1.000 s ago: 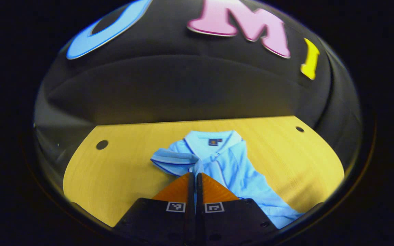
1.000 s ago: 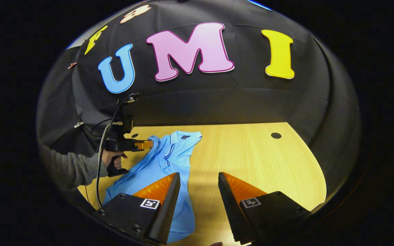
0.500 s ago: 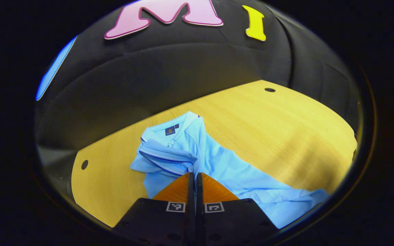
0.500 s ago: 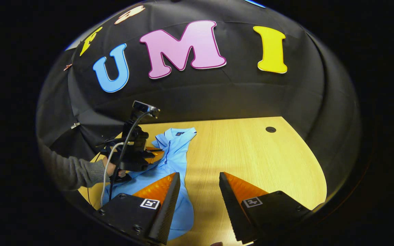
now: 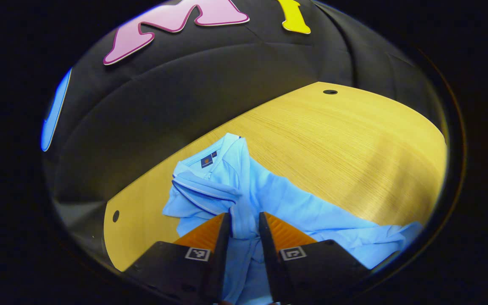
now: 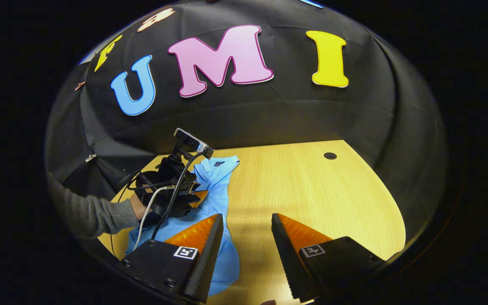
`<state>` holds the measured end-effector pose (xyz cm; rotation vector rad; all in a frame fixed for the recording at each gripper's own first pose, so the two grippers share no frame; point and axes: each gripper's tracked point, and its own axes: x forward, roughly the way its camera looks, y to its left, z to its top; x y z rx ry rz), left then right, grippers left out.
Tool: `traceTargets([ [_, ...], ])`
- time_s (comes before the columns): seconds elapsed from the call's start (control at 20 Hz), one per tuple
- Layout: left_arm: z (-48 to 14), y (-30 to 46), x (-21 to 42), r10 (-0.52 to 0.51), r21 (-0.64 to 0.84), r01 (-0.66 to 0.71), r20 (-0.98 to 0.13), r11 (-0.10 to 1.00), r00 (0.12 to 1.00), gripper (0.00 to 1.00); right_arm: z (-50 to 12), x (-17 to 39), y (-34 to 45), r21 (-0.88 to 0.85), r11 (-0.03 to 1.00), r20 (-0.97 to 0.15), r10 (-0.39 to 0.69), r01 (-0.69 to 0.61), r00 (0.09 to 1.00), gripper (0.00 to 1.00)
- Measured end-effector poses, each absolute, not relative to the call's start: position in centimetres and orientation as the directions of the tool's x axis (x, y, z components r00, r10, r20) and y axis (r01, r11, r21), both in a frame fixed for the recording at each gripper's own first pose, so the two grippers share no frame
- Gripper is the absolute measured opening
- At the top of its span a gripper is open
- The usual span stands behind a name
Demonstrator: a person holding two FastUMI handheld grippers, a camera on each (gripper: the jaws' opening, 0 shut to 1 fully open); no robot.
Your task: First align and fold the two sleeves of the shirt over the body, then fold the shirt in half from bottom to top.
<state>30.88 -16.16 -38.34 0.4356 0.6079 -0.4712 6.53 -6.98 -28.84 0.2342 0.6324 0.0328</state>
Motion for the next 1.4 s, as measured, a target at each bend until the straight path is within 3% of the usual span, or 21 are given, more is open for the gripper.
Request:
traceTargets([
  [0.15,-38.4,-16.3,30.8,-0.298,0.242,0.544,-0.627,0.803,0.720,0.71,-28.8,5.9,-7.1,0.226,0.972,-0.586,0.091,0.055,0.805,0.73],
  [0.3,-37.8,-16.2,30.7,-0.309,0.239,0.538,-0.606,0.808,0.733,0.84,-28.8,5.5,-7.1,0.229,0.971,-0.587,0.080,0.070,0.805,0.73],
  [0.35,-37.7,-16.1,31.2,-0.301,0.251,0.531,-0.598,0.810,0.743,0.98,-28.8,5.4,-7.0,0.228,0.971,-0.588,0.076,0.074,0.805,0.73],
  [0.65,-32.6,-14.0,29.7,-0.320,0.229,0.493,-0.526,0.839,0.788,0.99,-28.1,4.2,-6.5,0.231,0.968,-0.592,0.063,0.095,0.803,0.73],
  [0.9,-28.0,-8.0,22.7,-0.328,0.176,0.462,-0.495,0.869,0.805,0.99,-29.6,0.9,-4.7,0.226,0.970,-0.647,0.082,0.088,0.758,0.76],
  [1.1,-29.0,-1.4,14.1,-0.290,0.131,0.431,-0.564,0.893,0.773,0.99,-32.7,-3.2,-1.8,0.221,0.973,-0.730,0.117,0.071,0.674,0.83],
  [1.4,-34.1,4.0,1.8,-0.226,0.049,0.372,-0.718,0.927,0.658,0.99,-36.8,-8.6,2.3,0.200,0.979,-0.825,0.152,0.030,0.544,0.85],
])
